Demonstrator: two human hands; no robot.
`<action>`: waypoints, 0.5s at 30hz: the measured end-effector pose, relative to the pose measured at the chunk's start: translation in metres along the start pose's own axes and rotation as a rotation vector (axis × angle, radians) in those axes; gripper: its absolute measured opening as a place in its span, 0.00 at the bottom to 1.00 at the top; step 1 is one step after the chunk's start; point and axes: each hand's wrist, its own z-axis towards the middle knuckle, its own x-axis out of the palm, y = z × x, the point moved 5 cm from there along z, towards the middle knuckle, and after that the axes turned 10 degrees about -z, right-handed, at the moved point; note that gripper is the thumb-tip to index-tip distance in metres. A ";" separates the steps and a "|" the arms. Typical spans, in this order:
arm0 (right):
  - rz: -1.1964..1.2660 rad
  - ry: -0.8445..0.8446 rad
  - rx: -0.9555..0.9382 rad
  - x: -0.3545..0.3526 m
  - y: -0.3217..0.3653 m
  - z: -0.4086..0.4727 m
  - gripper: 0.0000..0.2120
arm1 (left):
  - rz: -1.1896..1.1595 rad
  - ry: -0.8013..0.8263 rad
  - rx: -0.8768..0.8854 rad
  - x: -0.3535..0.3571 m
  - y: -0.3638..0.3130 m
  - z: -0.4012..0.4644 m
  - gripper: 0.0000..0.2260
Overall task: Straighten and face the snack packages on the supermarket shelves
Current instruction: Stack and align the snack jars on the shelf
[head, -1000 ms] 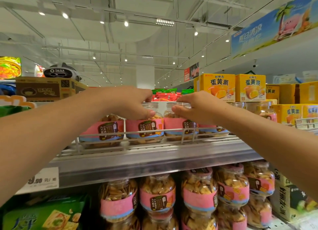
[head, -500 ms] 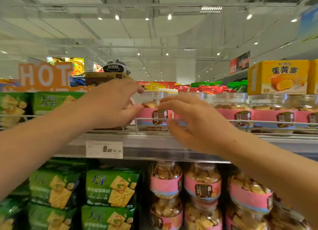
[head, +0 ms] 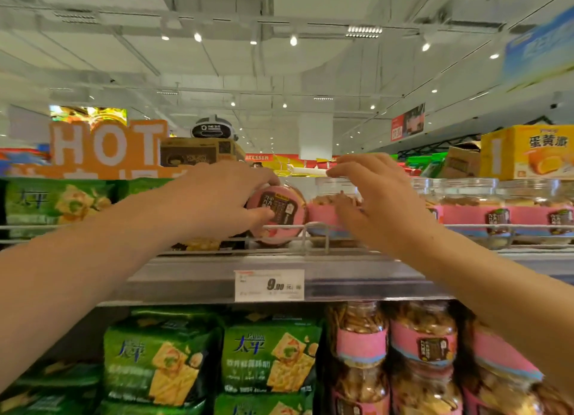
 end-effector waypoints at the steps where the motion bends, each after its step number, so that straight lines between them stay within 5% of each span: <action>1: -0.018 0.018 0.032 -0.002 -0.001 0.006 0.18 | -0.019 0.035 -0.007 -0.002 0.001 0.004 0.21; 8: -0.130 0.579 0.140 0.004 -0.011 0.041 0.24 | -0.211 0.255 -0.085 -0.020 0.005 0.036 0.33; 15: -0.146 0.582 0.090 0.011 -0.016 0.048 0.19 | -0.319 0.407 -0.125 -0.020 0.012 0.054 0.16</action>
